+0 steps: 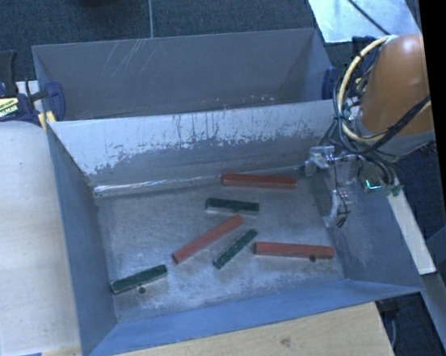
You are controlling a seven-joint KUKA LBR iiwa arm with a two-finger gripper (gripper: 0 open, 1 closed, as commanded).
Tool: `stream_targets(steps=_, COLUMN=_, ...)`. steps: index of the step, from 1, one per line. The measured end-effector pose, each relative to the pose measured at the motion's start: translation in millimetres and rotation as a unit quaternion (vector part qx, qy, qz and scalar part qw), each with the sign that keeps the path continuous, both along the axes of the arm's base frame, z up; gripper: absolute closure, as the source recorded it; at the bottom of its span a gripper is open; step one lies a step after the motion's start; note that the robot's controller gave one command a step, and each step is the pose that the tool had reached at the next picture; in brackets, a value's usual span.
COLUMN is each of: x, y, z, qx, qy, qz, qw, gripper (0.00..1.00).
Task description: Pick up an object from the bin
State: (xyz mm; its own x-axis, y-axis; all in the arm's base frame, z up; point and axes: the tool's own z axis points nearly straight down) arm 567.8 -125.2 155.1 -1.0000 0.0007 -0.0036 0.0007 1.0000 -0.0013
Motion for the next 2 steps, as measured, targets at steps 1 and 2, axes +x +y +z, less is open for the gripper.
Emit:
stream_targets(steps=1, x=-30.3, y=59.0, z=-88.3, qx=0.001, qy=0.0038, qz=-0.05, qw=0.9987, gripper=0.0)
stream_targets(steps=2, x=-67.9, y=91.4, z=-84.8, qx=0.001, qy=0.0015, qz=-0.043, qw=0.9991, gripper=0.0)
